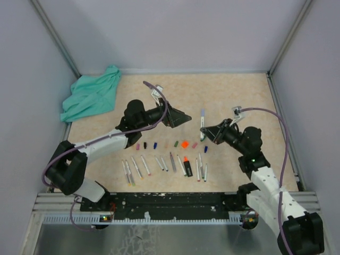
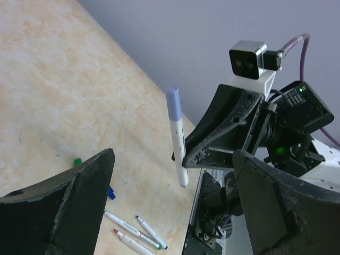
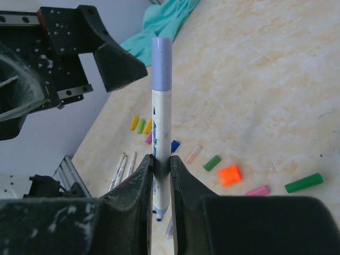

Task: Open the pen caps
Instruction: Pick up the pen from the center of the board, then open the pen cap from the pen.

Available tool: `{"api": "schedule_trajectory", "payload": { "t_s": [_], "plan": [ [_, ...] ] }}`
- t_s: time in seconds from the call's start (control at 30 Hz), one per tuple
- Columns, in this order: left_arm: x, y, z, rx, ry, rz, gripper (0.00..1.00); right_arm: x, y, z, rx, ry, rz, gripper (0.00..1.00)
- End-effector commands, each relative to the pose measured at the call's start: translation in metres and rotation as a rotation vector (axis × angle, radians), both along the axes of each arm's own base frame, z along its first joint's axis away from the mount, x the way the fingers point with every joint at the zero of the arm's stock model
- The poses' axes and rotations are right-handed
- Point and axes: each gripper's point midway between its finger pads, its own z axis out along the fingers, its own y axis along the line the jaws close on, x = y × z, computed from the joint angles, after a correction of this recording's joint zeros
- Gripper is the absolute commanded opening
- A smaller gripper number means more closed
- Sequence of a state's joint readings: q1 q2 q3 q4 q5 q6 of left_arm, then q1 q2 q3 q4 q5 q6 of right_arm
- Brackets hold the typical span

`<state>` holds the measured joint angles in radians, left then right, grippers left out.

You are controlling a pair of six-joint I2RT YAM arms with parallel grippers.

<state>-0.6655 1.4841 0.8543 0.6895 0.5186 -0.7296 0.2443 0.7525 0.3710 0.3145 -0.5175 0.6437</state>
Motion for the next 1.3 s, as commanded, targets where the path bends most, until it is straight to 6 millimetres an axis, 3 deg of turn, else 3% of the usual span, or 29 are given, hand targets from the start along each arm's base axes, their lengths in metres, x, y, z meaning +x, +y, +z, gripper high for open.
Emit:
{"api": "schedule_trajectory", "payload": {
  "t_s": [0.0, 0.5, 0.87, 1.07, 1.27],
  "plan": [
    [0.003, -0.012, 0.021, -0.043, -0.041, -0.066, 0.95, -0.013, 0.014, 0.028, 0.055, -0.08, 0.088, 0.0],
    [0.003, -0.031, 0.026, -0.08, -0.03, -0.15, 0.83, -0.023, 0.037, 0.032, 0.056, -0.083, 0.164, 0.0],
    [-0.008, -0.04, 0.018, -0.103, 0.009, -0.218, 0.62, -0.023, 0.043, 0.03, 0.025, -0.076, 0.177, 0.0],
    [-0.016, -0.04, 0.02, -0.109, 0.012, -0.256, 0.39, -0.022, 0.046, 0.026, 0.007, -0.067, 0.174, 0.0],
    [-0.024, -0.037, 0.017, -0.112, 0.021, -0.276, 0.28, -0.022, 0.047, 0.028, 0.0, -0.072, 0.168, 0.0]
  ]
}}
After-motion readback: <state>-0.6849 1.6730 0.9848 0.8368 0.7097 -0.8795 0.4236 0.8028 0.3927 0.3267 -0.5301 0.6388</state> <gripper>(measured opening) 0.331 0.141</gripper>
